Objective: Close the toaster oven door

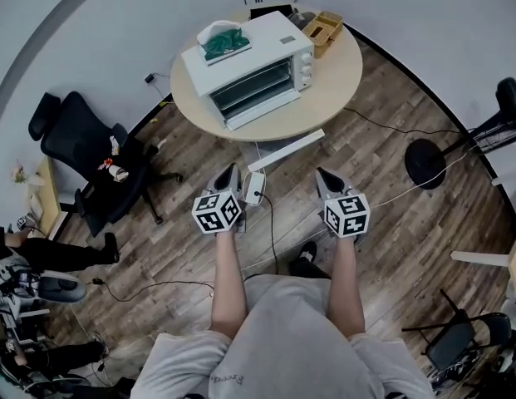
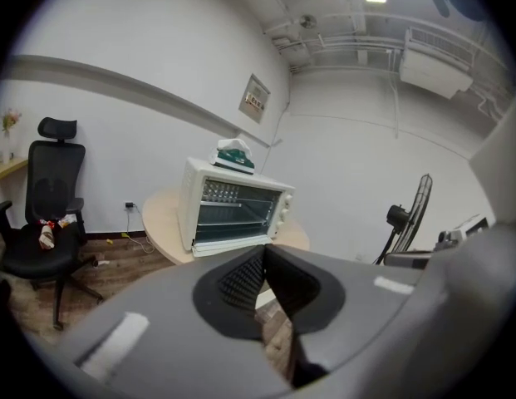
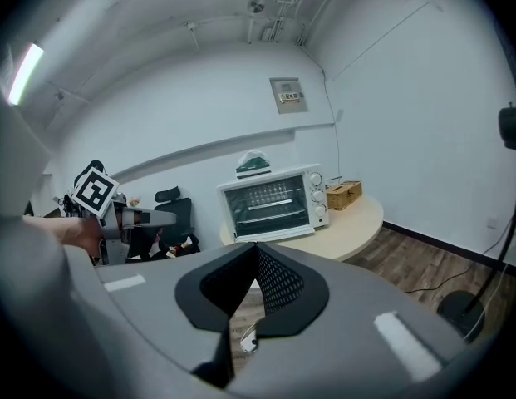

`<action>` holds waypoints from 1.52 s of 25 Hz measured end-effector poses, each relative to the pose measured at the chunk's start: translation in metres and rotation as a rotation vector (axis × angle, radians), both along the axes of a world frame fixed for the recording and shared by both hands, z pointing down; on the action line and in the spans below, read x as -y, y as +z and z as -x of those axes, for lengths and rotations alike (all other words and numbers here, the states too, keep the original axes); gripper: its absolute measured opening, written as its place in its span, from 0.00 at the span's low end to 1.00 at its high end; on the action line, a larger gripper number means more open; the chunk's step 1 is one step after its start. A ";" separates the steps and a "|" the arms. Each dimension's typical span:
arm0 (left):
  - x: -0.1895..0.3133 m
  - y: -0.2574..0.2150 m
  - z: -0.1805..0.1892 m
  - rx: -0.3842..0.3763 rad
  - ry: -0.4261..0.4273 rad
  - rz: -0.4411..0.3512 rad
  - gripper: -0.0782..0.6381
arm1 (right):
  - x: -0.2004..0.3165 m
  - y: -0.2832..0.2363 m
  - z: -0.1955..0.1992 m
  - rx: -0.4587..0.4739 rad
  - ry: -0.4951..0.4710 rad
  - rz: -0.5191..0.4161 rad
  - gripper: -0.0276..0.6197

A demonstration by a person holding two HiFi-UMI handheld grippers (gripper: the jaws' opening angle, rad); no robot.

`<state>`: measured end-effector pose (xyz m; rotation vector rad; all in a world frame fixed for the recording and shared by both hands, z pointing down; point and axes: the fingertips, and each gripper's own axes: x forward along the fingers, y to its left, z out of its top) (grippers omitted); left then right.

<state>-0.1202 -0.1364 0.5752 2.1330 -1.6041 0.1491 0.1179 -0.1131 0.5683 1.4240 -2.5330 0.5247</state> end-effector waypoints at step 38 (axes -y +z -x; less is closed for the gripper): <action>0.040 0.224 0.029 -0.689 -0.280 0.296 0.26 | 0.095 0.047 0.030 -0.260 -0.239 0.048 0.05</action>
